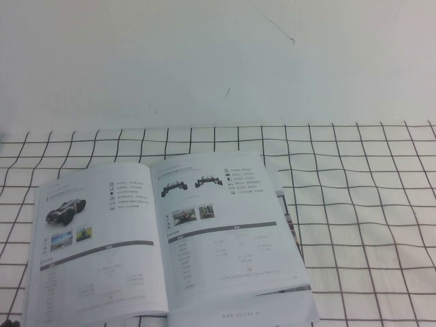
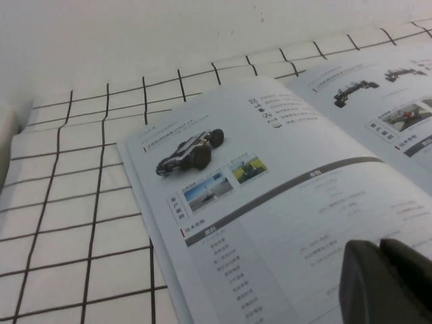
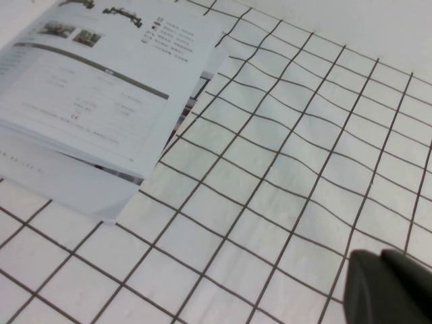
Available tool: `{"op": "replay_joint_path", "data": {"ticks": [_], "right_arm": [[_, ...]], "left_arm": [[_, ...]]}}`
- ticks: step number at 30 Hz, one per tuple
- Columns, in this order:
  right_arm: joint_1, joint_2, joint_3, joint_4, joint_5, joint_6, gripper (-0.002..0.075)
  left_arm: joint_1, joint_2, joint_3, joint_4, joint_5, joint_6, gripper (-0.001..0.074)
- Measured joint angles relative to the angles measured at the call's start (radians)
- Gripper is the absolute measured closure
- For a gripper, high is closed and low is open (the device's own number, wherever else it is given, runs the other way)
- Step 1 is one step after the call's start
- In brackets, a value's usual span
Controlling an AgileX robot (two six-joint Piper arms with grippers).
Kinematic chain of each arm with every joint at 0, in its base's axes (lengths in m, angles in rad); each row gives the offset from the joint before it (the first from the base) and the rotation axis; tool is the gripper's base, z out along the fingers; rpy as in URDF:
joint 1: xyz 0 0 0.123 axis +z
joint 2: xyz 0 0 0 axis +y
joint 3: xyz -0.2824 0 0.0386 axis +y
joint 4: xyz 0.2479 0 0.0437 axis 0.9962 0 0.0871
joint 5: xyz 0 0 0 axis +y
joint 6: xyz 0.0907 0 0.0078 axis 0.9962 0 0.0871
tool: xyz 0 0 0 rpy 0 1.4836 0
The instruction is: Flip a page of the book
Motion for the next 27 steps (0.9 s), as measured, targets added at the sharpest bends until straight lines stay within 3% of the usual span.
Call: {"op": "replay_joint_path", "data": {"ticks": [9, 17, 27], "right_arm": [[0.0, 0.0, 0.0, 0.0, 0.0, 0.0, 0.0726], [0.0, 0.0, 0.0, 0.0, 0.0, 0.0, 0.0726], [0.0, 0.0, 0.0, 0.0, 0.0, 0.0, 0.0726]], "left_arm": [[0.0, 0.0, 0.0, 0.037, 0.002, -0.053, 0.0737], [-0.012, 0.0, -0.002, 0.237, 0.002, -0.341, 0.0737], [-0.038, 0.0, -0.002, 0.257, 0.002, -0.384, 0.0737]]}}
